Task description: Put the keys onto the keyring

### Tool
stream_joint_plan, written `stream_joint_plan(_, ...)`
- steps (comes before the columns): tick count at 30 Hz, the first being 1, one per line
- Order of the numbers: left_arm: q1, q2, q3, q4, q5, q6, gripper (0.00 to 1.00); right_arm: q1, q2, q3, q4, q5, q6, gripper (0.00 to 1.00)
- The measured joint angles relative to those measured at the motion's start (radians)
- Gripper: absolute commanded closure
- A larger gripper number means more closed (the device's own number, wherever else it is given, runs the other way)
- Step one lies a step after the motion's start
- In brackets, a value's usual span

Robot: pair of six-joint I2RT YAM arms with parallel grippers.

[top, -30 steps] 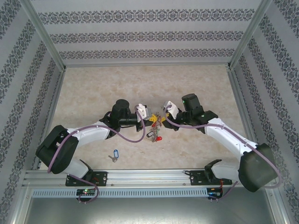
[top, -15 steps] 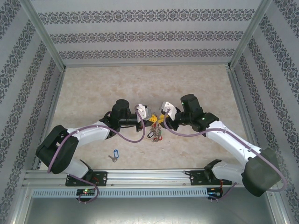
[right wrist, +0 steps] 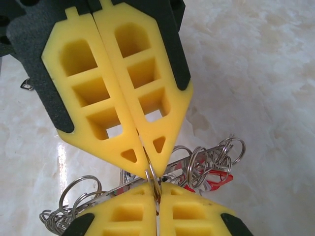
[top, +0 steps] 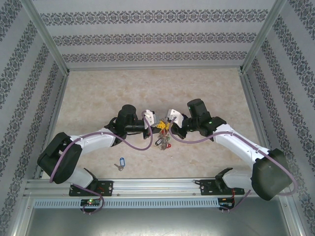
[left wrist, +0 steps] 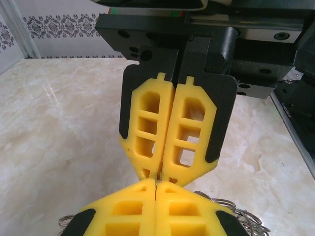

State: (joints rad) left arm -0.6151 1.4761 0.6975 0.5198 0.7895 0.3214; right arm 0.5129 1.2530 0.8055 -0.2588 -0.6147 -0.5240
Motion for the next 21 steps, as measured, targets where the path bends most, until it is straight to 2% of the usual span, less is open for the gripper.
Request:
stream_joint_plan(5,0.0,-0.017,0.006,-0.033,-0.001,0.028,1.0,0.0,-0.002,0.018,-0.03,-0.003,-0.016,1.0)
stream_joint_plan(10,-0.007,-0.023,0.044,-0.106,0.002,0.081,0.92,0.002,-0.012,0.046,-0.087,0.012,-0.04,1.0)
stream_joint_plan(21,-0.008,-0.025,0.161,-0.369,0.026,0.227,0.89,0.069,-0.023,0.117,-0.21,0.141,-0.08,1.0)
